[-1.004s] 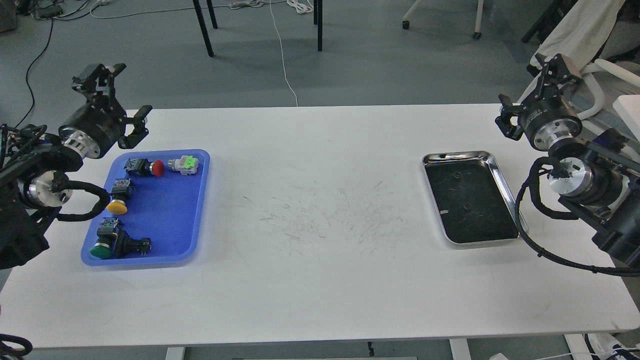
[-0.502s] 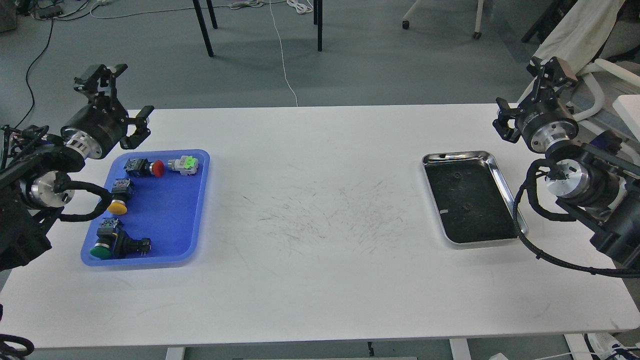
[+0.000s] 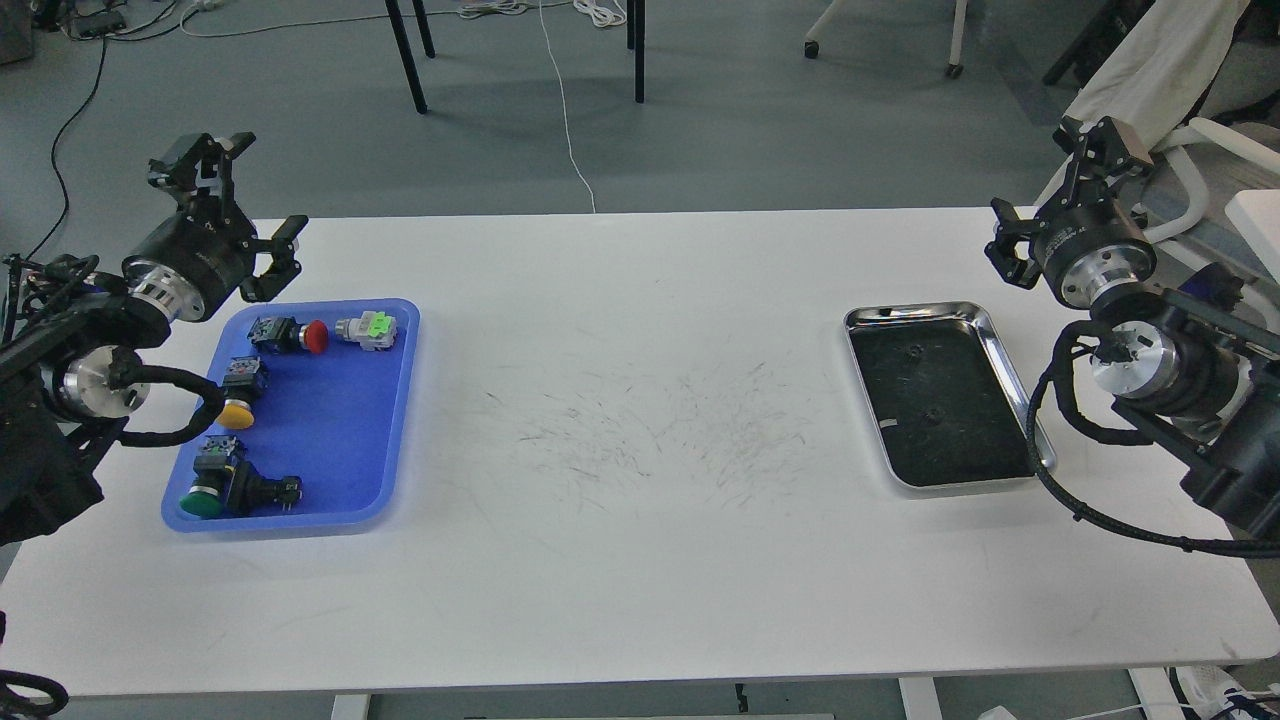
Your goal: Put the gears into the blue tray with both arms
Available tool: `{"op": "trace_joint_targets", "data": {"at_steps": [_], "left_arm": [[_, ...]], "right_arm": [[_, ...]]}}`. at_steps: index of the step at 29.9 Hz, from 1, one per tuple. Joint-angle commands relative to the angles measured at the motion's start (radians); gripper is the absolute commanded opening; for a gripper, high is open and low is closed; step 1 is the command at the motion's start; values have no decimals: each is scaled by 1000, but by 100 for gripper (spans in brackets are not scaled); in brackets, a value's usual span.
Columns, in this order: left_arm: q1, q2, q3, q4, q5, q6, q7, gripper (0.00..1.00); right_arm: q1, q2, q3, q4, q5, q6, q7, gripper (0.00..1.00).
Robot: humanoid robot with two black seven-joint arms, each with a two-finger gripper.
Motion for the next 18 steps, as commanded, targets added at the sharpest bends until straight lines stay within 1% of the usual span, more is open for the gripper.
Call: {"op": "trace_joint_targets", "data": {"at_steps": [1, 7, 10, 13, 18], "left_arm": [[2, 0, 0, 1, 0, -2, 0, 99], [4, 2, 0, -1, 0, -2, 0, 99], [4, 2, -1, 1, 0, -2, 0, 99], [1, 0, 0, -1, 0, 0, 0, 99], [-1, 0, -1, 1, 0, 0, -2, 99]], "right_arm": [[3, 1, -1, 0, 0, -2, -1, 99], [3, 1, -5, 0, 0, -2, -7, 99], [11, -16, -37, 1, -8, 0, -8, 99], [60, -57, -121, 5, -12, 1, -11, 99], [219, -135, -391, 20, -14, 15, -11, 99]]}}
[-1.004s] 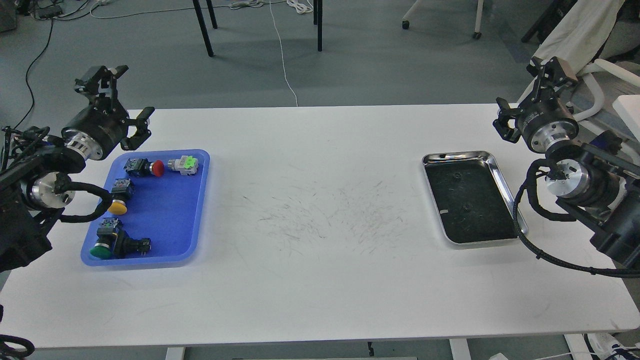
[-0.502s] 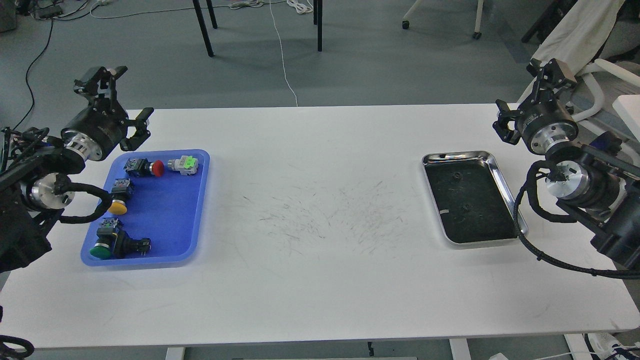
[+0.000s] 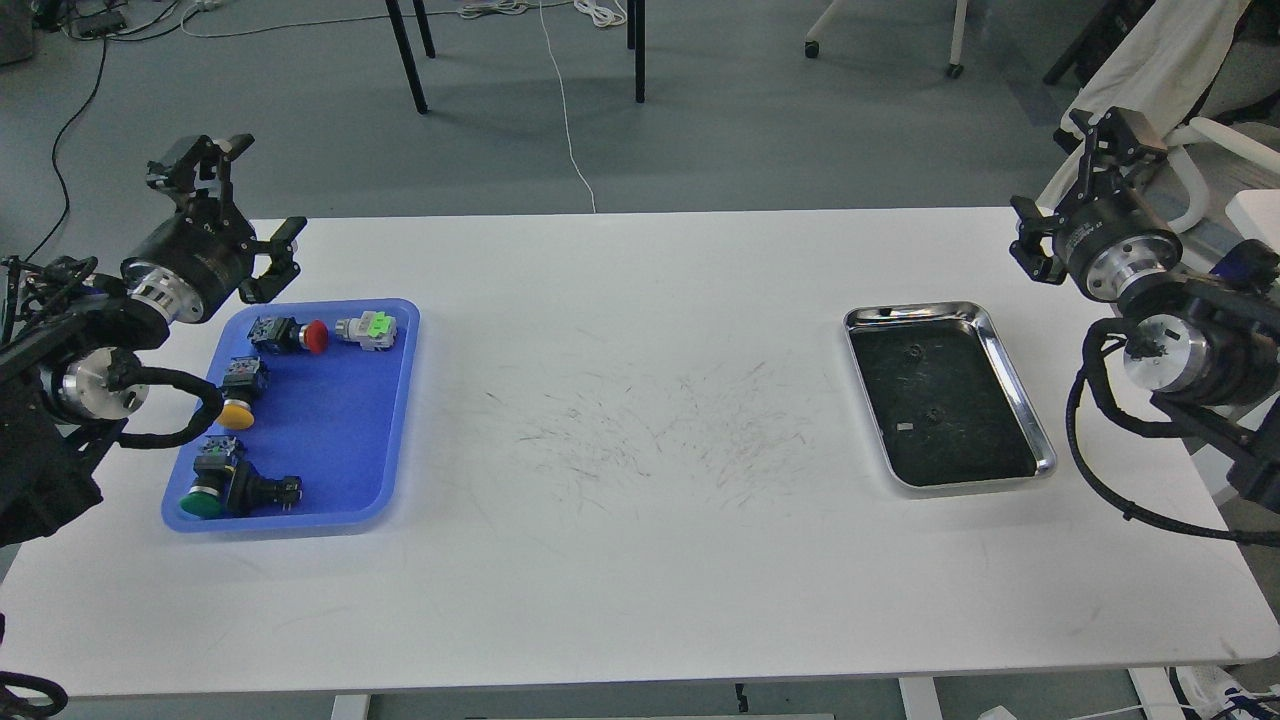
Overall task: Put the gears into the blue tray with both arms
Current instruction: 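Move the right gripper over the steel tray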
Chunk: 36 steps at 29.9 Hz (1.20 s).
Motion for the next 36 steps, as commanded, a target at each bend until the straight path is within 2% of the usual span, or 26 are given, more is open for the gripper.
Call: {"op": "trace_joint_targets", "data": {"at_steps": [1, 8, 12, 17, 19, 21, 24, 26, 30, 36], "left_arm": [[-1, 0, -1, 1, 0, 0, 0, 99], [-6, 3, -3, 1, -1, -3, -2, 99], [-6, 6, -3, 1, -1, -6, -3, 99], [-7, 9, -4, 1, -3, -10, -5, 99], [-7, 10, -4, 1, -3, -12, -5, 99], [-7, 10, -9, 1, -3, -12, -5, 99], [-7, 12, -21, 1, -3, -12, -5, 99], [-7, 12, -27, 1, -3, -14, -5, 99], [-7, 12, -29, 1, -3, -12, -5, 99], [-7, 12, -27, 1, -3, -12, -5, 99]], "right_arm": [[125, -44, -205, 3, -3, 14, 0, 99], [346, -70, -543, -30, -170, 127, 1, 99], [409, -57, -615, -42, -334, 170, 5, 99], [415, -2, -643, -105, -491, 170, -8, 99], [418, 40, -675, -137, -535, 170, -37, 99], [420, 62, -695, -166, -565, 170, -84, 98], [418, 126, -732, -247, -639, 170, -219, 98], [409, 147, -756, -283, -692, 170, -271, 96], [401, 167, -761, -301, -784, 173, -264, 96], [364, 244, -764, -307, -1009, 173, -216, 97]]}}
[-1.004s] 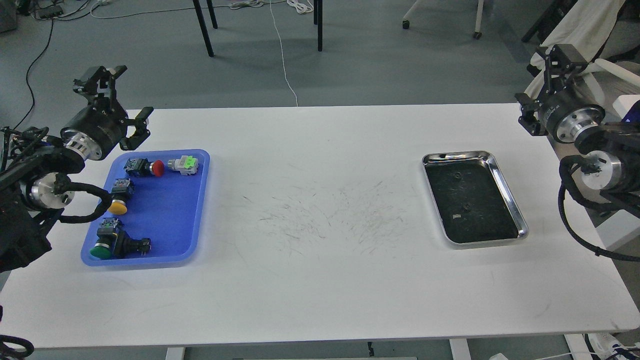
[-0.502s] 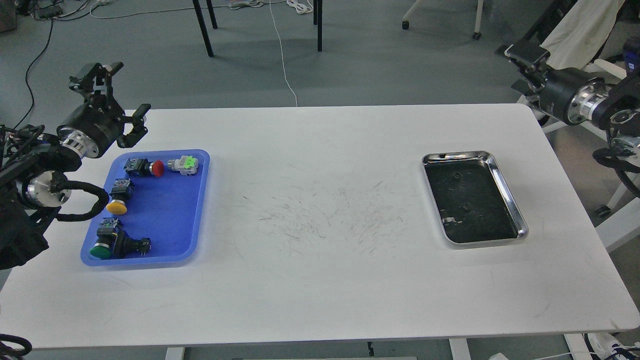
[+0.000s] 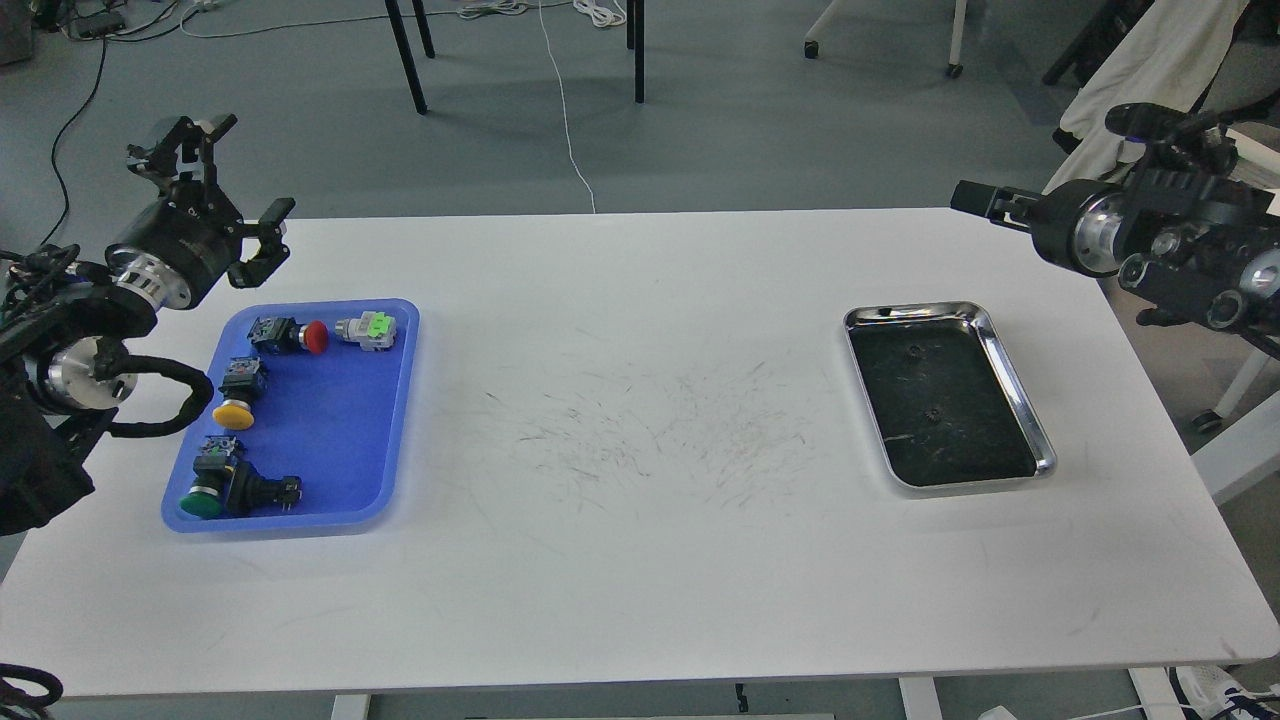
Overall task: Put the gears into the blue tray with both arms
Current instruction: 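Move the right gripper over the steel tray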
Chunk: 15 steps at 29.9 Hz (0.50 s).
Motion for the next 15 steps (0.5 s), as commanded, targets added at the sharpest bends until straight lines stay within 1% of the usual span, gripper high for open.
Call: {"op": "trace_joint_targets", "data": {"at_steps": [1, 3, 4, 8, 12, 15], "left_arm": [[0, 0, 1, 0, 0, 1, 0, 99], [0, 0, 1, 0, 0, 1, 0, 99], [0, 0, 1, 0, 0, 1, 0, 99], [0, 0, 1, 0, 0, 1, 0, 99], [0, 0, 1, 0, 0, 1, 0, 99], [0, 0, 1, 0, 0, 1, 0, 99]], "right_arm": [[-20, 28, -1, -4, -152, 0, 31, 97], [-48, 28, -1, -8, -238, -2, 51, 97], [-55, 30, 1, -8, -264, -8, 52, 97], [-62, 34, 2, -5, -273, -11, 66, 98], [-115, 34, -1, -15, -287, -14, 107, 97], [-158, 42, 1, -47, -290, -29, 123, 95]]}}
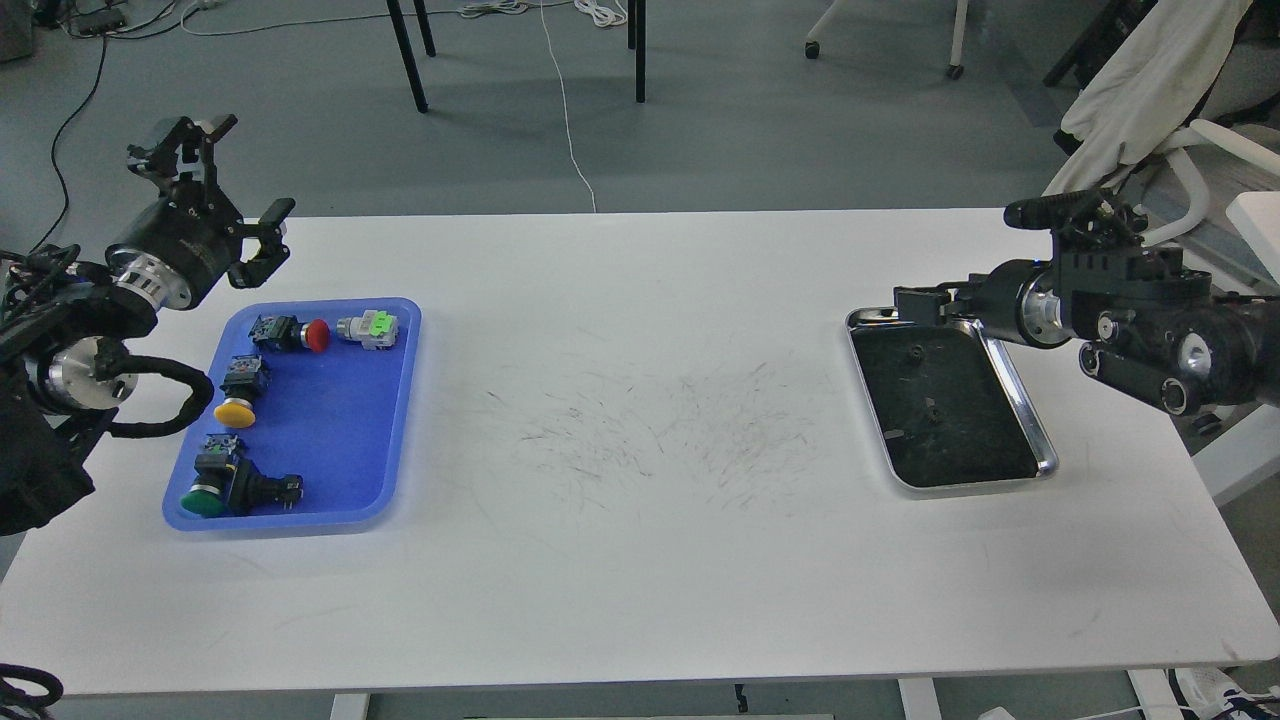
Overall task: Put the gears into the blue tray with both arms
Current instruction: 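Move the right gripper over the steel tray, then lower the right gripper and grasp the small black gear in the steel tray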
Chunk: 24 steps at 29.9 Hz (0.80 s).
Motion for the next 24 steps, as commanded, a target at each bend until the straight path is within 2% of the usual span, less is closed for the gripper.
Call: {"op": "trace_joint_targets", "data": {"at_steps": [1, 5, 13, 24], "left_arm": [[0, 0, 0, 0, 0, 0, 0, 99], [0, 0, 0, 0, 0, 0, 0, 99], [0, 0, 0, 0, 2, 0, 0, 99], [0, 3, 1, 0, 2, 0, 0, 99]], "right_arm": [[-54, 13, 0, -30, -4, -16, 22, 94], [-77, 17, -2, -44, -8, -21, 54, 90], [-99, 54, 0, -116, -8, -21, 68, 83], [-159, 117, 1, -237, -7, -22, 68, 83]]}}
